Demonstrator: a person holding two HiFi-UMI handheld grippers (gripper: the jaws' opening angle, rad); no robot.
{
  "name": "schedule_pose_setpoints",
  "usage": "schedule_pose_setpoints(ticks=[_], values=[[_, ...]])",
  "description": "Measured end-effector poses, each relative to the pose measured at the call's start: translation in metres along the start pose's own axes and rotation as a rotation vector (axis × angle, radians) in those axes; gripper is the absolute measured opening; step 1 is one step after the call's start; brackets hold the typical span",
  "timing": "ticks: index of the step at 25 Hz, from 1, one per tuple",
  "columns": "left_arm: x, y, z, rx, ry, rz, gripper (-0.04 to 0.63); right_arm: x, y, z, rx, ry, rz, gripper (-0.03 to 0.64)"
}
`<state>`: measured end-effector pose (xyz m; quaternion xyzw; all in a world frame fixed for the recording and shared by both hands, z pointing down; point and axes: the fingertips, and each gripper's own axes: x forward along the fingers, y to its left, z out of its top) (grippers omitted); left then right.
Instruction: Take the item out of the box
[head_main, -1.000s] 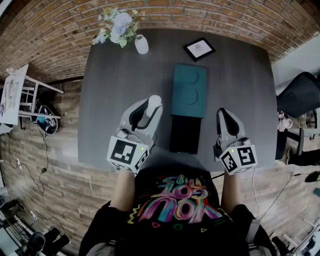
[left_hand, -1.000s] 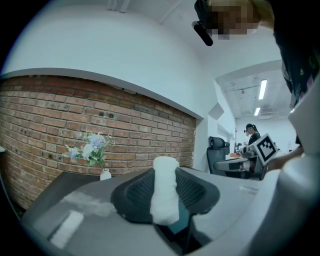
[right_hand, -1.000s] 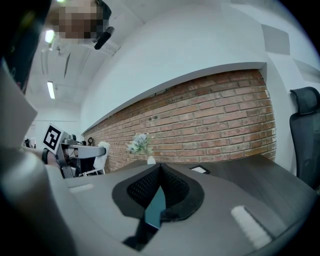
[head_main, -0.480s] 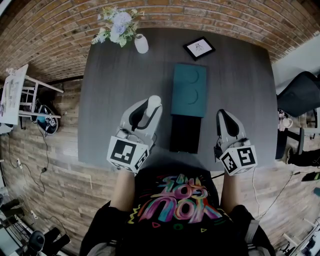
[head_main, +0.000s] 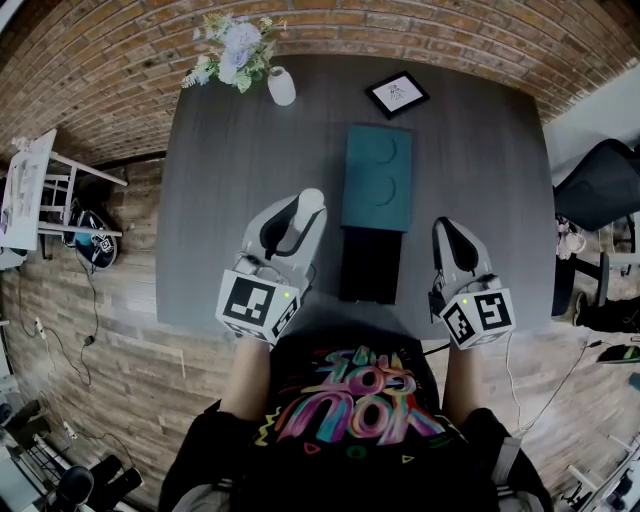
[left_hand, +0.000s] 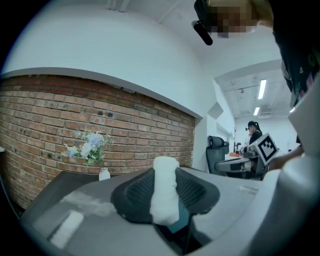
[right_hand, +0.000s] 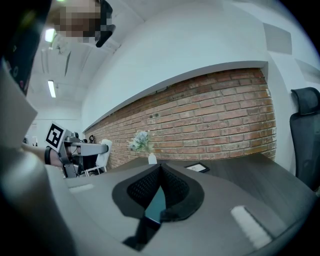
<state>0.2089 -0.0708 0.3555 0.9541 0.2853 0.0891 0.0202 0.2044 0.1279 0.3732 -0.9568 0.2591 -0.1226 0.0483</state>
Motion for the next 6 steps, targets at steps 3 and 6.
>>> schedule_pose_setpoints(ticks=[3,6], values=[[0.0006,-0.0004,0.0010,0.005,0.000,-0.009,0.132,-0.0002,0.0004,0.0009,-0.004,0.002,0.001,0.000],[0.0002,-0.0004,0.0016,0.006,0.000,-0.008,0.132,-0.0007,0.0007,0.0021,-0.004,-0.002,0.002,0.000]])
